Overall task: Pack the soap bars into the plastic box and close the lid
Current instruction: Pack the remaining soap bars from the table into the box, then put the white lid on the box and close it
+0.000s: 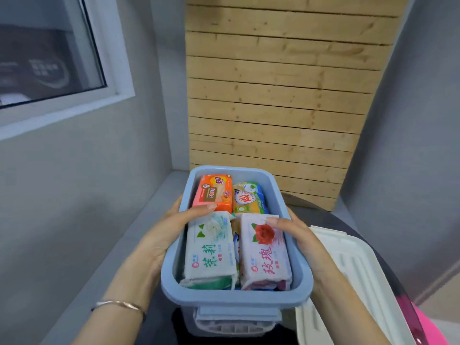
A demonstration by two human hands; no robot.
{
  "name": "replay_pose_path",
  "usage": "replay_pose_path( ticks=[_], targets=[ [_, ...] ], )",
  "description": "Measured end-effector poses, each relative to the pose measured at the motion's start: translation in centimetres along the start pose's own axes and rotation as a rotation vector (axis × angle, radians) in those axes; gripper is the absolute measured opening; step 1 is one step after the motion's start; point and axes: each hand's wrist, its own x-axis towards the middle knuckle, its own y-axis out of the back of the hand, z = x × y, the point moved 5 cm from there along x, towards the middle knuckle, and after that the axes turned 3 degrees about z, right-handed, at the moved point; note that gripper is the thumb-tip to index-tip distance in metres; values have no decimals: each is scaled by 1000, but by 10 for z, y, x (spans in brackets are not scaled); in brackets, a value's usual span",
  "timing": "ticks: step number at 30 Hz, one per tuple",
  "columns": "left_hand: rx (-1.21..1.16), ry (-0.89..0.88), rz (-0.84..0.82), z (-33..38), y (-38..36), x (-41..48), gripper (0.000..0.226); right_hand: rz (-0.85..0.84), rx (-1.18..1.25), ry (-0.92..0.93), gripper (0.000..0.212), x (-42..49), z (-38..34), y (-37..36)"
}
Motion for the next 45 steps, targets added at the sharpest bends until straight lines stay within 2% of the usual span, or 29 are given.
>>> replay_pose_path(
  ticks=[5,10,14,16,18,20,21,23,25,27,29,32,36,40,42,45],
  targets=[
    [30,41,22,-18,24,10,65,3,-20,-22,62,12,23,-3],
    [73,37,-26,-25,23,23,68,28,-22,1,60,15,25,5],
    [261,-1,-30,-19,21,24,67,40,-55,-6,60,13,23,8],
    [358,-6,-2,-13,20,19,81,17,-94,-23,61,6,21,9],
    [481,-50,115,-2,18,9,106,38,-162,-1,76,-4,15,16],
    [570,-182,212,16,7,-5,115,114,-232,65,102,-15,1,31],
    [585,-265,214,25,-6,-15,112,137,-263,102,105,-21,-8,40],
    [575,-415,133,36,-41,-34,93,160,-306,162,93,-35,-25,62],
    [600,-484,-24,31,-87,-48,65,216,-328,205,72,-48,-37,94],
    [686,-497,-201,8,-137,-59,60,292,-336,254,60,-64,-42,129],
    [726,-477,-329,-25,-182,-63,69,357,-373,258,62,-80,-39,161],
    [795,-412,-360,-77,-224,-46,76,425,-451,212,84,-99,-28,202],
    [939,-295,-198,-136,-226,-1,81,502,-528,81,77,-117,-3,241],
    [1108,-145,-68,-182,-195,29,94,485,-684,7,85,-122,29,259],
    [1131,-104,0,-196,-181,37,100,451,-733,-19,87,-120,40,258],
    [1106,-82,53,-204,-172,40,102,444,-838,-9,75,-111,46,252]
  ],
)
